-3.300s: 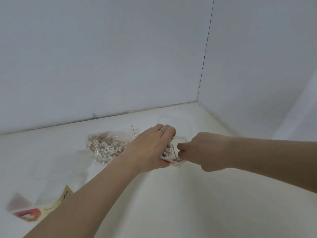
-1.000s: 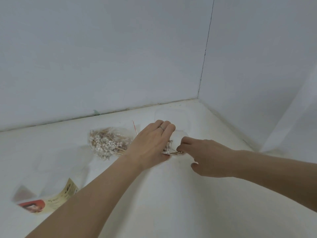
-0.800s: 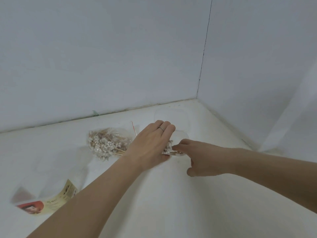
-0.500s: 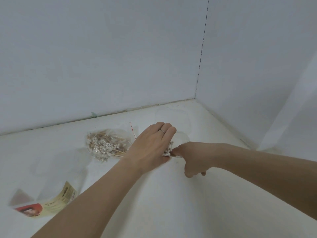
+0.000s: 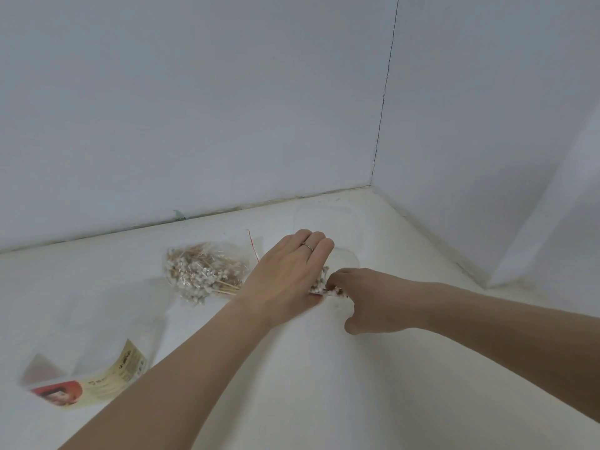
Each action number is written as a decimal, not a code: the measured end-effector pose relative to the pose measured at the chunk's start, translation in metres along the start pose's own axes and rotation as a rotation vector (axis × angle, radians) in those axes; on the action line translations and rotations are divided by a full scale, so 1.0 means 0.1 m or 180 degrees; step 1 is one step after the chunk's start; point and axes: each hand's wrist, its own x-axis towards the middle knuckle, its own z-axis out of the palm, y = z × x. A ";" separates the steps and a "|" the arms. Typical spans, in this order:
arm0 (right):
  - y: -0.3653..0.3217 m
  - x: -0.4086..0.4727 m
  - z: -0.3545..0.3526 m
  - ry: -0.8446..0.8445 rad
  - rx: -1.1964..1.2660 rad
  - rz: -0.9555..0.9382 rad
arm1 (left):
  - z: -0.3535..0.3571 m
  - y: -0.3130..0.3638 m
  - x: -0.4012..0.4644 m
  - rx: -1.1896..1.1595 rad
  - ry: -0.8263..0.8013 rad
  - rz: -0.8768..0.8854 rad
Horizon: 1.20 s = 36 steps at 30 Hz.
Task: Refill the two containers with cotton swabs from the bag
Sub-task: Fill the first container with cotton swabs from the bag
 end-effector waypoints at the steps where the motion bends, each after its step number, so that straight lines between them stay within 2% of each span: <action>1: 0.00 0.00 0.01 -0.0006 0.0112 0.0013 | 0.00 0.00 0.00 0.0003 -0.0003 -0.0011; 14: 0.02 -0.04 0.06 0.0274 0.0366 -0.0114 | 0.03 0.01 0.01 -0.0011 0.0003 -0.0083; 19: 0.01 -0.06 0.06 0.0569 0.0615 -0.0063 | 0.04 0.02 0.00 -0.0095 0.0048 -0.0226; 24: 0.03 -0.06 0.04 0.0622 0.1088 -0.0110 | 0.02 0.02 -0.02 -0.0237 0.0016 -0.0312; 36: 0.11 -0.09 0.14 0.1230 0.0488 -0.0374 | 0.05 0.03 -0.03 -0.0312 0.0035 -0.0472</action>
